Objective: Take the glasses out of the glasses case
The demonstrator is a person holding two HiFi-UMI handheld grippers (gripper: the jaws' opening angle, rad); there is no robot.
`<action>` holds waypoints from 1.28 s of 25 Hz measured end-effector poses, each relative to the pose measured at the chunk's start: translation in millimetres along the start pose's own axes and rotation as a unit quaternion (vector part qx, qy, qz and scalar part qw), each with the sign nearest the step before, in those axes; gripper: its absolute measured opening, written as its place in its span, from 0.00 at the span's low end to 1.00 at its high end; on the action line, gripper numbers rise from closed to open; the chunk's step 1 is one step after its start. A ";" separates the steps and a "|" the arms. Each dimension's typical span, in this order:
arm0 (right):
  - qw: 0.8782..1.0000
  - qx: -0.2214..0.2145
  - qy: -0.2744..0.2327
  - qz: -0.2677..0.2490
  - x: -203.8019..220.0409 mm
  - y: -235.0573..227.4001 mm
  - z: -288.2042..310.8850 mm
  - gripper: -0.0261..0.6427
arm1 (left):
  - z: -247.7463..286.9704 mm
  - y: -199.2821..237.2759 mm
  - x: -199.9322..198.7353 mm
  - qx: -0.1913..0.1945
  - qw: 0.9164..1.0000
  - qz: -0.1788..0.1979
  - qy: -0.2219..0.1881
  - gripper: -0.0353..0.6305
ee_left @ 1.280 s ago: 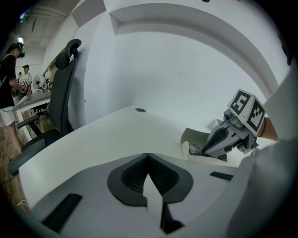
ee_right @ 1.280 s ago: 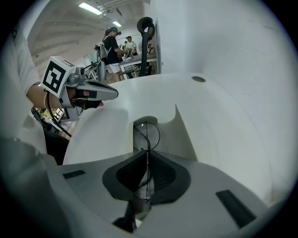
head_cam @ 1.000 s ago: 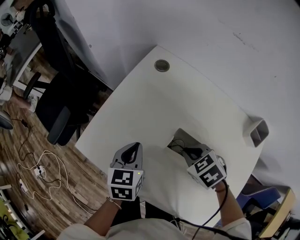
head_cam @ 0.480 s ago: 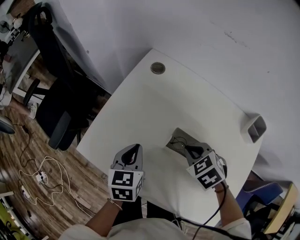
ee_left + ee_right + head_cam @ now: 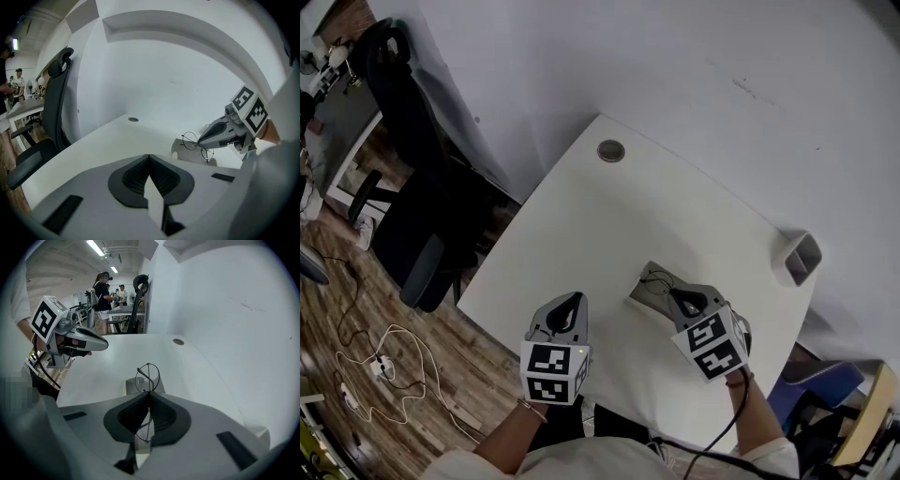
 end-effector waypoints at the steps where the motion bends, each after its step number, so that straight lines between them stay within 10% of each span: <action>1: 1.000 0.003 -0.005 0.001 -2.9 -0.3 -2.8 0.09 | -0.7 0.1 -2.2 0.000 1.000 0.001 -0.003 0.08; 19: 0.982 0.107 -0.144 0.064 -60.6 -9.9 -102.0 0.09 | -11.1 -30.7 -111.3 0.050 0.989 0.046 -0.135 0.08; 32: 0.912 0.244 -0.295 0.147 -81.0 -40.8 -187.0 0.09 | -30.1 -65.5 -206.1 0.095 0.964 0.099 -0.228 0.08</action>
Point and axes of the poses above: the fingertips, and each gripper's own axes: z forward along the fingers, y to its left, x out of its underside, the point moved 2 cm from there along -z, backward along the fingers, and after that the axes turned 7 degrees about z, right-handed, at the moved point
